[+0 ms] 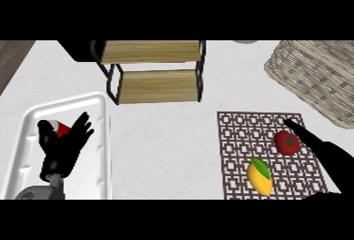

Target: Pick the lemon from the placemat and place it in the tiered shelf

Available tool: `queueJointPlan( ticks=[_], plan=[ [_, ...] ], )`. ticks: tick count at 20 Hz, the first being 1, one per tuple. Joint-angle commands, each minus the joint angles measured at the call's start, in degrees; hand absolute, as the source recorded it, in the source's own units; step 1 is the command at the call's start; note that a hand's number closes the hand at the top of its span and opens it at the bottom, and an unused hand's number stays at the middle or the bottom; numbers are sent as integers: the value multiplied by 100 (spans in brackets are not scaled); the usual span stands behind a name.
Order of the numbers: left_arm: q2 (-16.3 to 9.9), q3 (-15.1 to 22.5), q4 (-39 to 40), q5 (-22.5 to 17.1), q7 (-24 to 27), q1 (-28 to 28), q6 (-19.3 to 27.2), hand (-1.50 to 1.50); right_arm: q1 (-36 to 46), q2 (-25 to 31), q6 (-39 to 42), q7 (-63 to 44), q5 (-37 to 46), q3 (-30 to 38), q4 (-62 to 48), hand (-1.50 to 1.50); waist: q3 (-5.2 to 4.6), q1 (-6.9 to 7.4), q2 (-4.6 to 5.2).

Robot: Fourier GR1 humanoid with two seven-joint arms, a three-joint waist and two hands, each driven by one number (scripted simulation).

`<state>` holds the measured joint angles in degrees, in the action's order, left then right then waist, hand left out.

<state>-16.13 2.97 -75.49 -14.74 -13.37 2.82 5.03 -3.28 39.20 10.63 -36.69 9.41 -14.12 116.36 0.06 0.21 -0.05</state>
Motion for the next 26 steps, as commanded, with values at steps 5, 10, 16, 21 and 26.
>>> queueJointPlan(
  ticks=[5,10,16,21,26],
  plan=[
    [151,-109,53,168,-196,166,14,0,58,-858,6,-783,1330,-728,-182,-150,-7,-26,3],
    [-86,-423,-276,99,-400,-104,-247,0,-305,-1002,93,-456,1797,-543,-150,-150,-6,-26,-1],
    [391,-314,78,467,-40,-23,-191,0,-229,-1604,162,-200,2335,-534,-650,-150,-6,-29,4],
    [511,-371,82,510,-165,136,-175,0,-315,-1878,-71,30,2904,-665,-1052,-150,-6,-28,5],
    [411,-483,297,596,-143,213,-335,0,-195,-1809,-43,167,3108,-269,-1437,-150,-6,-35,8]
  ],
)
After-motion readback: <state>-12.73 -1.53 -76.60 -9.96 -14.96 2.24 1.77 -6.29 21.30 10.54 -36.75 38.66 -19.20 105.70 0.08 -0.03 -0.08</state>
